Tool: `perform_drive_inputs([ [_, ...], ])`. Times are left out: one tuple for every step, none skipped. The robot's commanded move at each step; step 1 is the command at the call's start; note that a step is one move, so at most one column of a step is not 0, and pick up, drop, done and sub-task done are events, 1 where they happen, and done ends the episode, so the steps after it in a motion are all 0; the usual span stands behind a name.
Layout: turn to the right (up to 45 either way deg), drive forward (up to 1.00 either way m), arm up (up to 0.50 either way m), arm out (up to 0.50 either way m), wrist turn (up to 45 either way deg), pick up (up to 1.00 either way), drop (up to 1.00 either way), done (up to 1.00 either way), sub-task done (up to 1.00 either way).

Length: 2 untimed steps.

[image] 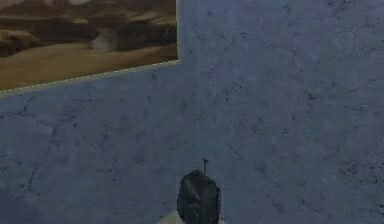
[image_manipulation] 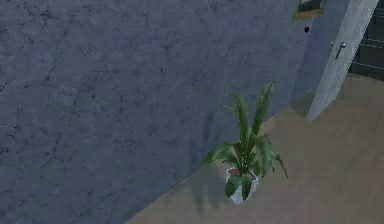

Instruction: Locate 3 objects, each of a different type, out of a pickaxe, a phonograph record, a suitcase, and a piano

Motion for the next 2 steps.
perform_drive_inputs([
  [45.0, 0.00, 0.00, 0.00, 0.0, 0.00, 0.00, 0.00, 0.00],
  [45.0, 0.00, 0.00, 0.00, 0.0, 0.00, 0.00, 0.00, 0.00],
])
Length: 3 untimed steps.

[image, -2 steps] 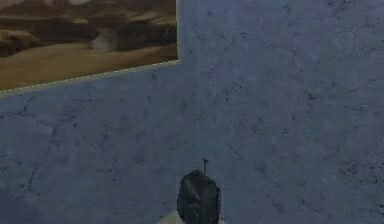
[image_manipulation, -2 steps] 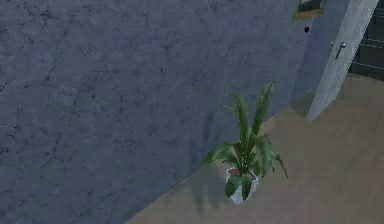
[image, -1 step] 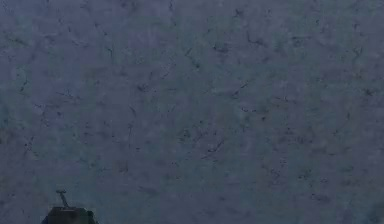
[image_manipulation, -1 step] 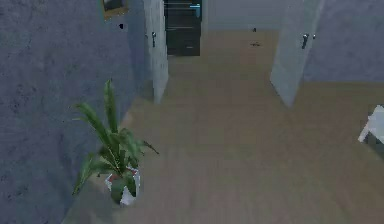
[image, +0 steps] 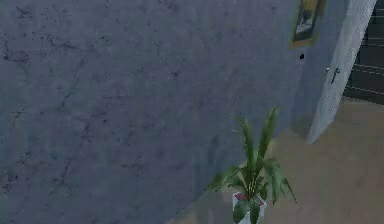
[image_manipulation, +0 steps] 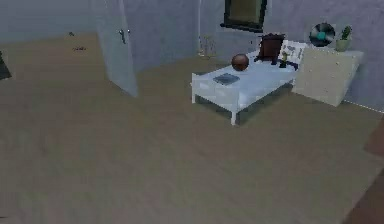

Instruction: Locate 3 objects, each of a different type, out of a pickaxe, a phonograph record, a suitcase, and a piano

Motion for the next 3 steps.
perform_drive_inputs([
  [45.0, 0.00, 0.00, 0.00, 0.0, 0.00, 0.00, 0.00, 0.00],
  [33.0, 0.00, 0.00, 0.00, 0.0, 0.00, 0.00, 0.00, 0.00],
  [0.0, 0.55, 0.00, 0.00, 0.0, 0.00, 0.00, 0.00, 0.00],
])
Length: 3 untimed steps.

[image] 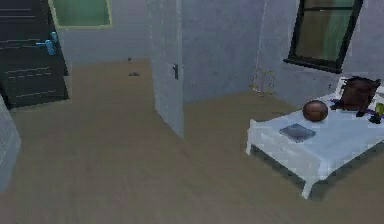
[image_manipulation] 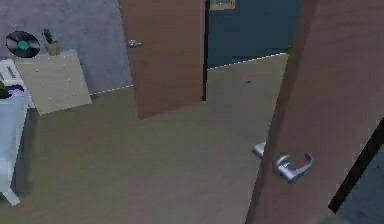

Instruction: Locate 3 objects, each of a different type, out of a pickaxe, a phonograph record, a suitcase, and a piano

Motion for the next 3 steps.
perform_drive_inputs([
  [24.0, 0.00, 0.00, 0.00, 0.0, 0.00, 0.00, 0.00, 0.00],
  [0.0, 0.20, 0.00, 0.00, 0.0, 0.00, 0.00, 0.00, 0.00],
  [45.0, 0.00, 0.00, 0.00, 0.0, 0.00, 0.00, 0.00, 0.00],
])
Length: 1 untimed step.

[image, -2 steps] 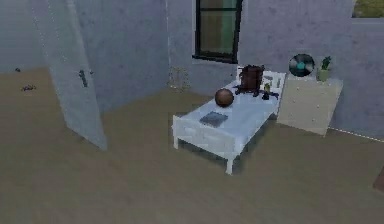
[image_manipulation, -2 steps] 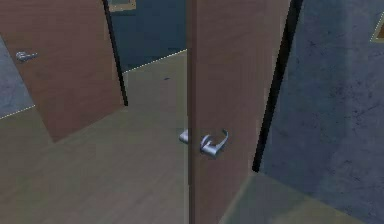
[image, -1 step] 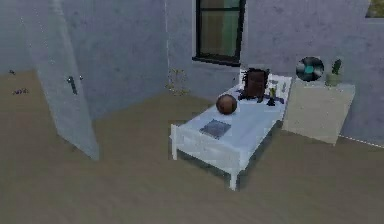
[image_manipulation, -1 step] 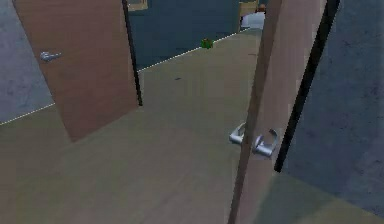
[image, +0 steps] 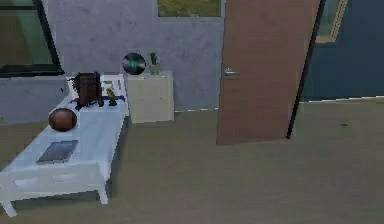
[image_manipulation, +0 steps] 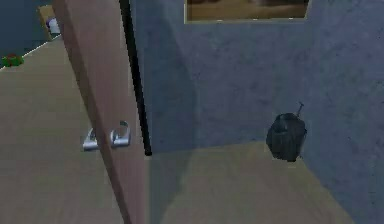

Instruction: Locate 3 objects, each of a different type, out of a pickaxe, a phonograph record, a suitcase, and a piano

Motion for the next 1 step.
perform_drive_inputs([
  [0.0, 1.00, 0.00, 0.00, 0.0, 0.00, 0.00, 0.00, 0.00],
])
